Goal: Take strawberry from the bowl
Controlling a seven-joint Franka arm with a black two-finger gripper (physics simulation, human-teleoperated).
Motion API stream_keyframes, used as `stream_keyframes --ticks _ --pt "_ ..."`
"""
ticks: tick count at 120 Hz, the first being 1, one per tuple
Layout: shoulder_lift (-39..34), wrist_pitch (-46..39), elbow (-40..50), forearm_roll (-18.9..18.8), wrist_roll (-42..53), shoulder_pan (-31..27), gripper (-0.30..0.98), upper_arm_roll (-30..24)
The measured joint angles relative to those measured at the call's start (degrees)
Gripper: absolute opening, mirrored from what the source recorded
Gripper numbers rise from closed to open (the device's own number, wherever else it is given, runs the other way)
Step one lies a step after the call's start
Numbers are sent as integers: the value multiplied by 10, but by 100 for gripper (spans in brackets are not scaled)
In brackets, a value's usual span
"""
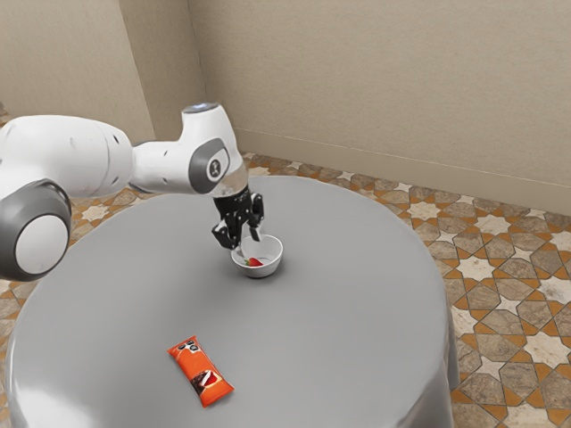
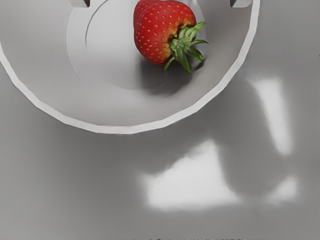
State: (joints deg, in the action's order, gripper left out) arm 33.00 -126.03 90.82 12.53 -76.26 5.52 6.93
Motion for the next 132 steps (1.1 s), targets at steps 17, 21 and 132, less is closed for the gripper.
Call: stream_keyframes --ticks 17,21,132 --pt "21 0 -22 6 -29 -1 33 -1" --pt "26 0 -26 6 -34 -2 32 -1" --pt "49 -1 -32 7 -116 -2 32 0"
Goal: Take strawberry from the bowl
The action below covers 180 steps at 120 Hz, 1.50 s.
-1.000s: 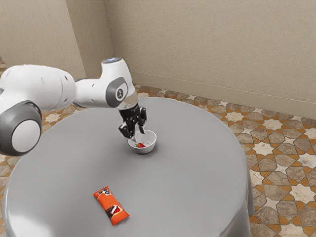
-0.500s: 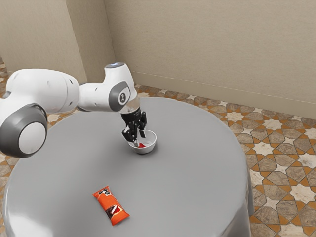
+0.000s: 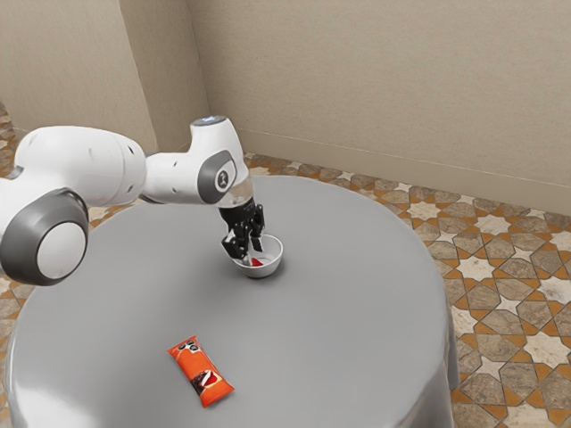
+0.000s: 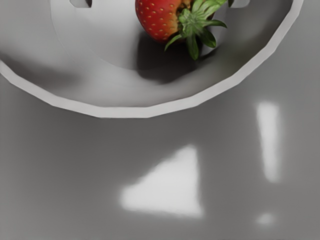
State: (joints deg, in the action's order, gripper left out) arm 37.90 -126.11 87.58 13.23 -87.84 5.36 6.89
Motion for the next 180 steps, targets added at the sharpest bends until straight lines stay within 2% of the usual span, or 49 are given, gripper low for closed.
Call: stream_keyframes --ticks 65,128,159,180 --pt "15 -2 -13 0 -13 -2 31 1" --pt "23 -5 -13 -2 -18 -2 18 1" --pt "-28 13 -17 -6 -19 2 8 5" --pt "-67 34 -18 -15 -20 49 4 -1"
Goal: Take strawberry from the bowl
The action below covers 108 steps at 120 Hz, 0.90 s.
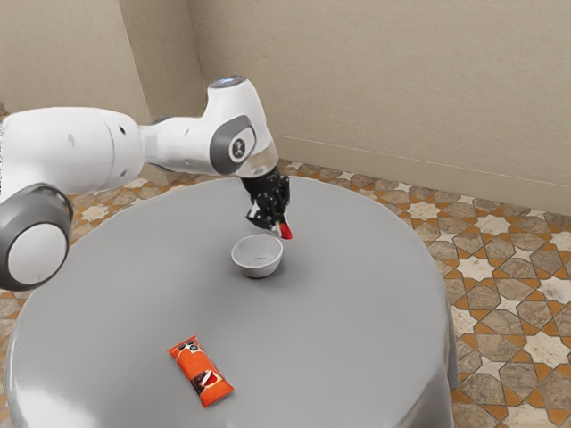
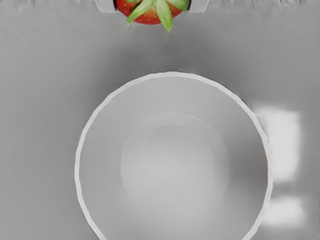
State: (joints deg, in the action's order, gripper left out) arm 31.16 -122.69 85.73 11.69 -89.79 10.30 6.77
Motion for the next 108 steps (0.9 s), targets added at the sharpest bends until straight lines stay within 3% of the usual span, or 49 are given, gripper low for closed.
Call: stream_keyframes --ticks 47,68,83,108 --pt "40 20 -1 -8 -1 64 2 -21" --pt "39 9 -4 -16 -1 68 37 -21" --pt "-22 31 -3 -37 10 68 51 -20" --pt "-165 132 -15 -67 230 63 62 39"
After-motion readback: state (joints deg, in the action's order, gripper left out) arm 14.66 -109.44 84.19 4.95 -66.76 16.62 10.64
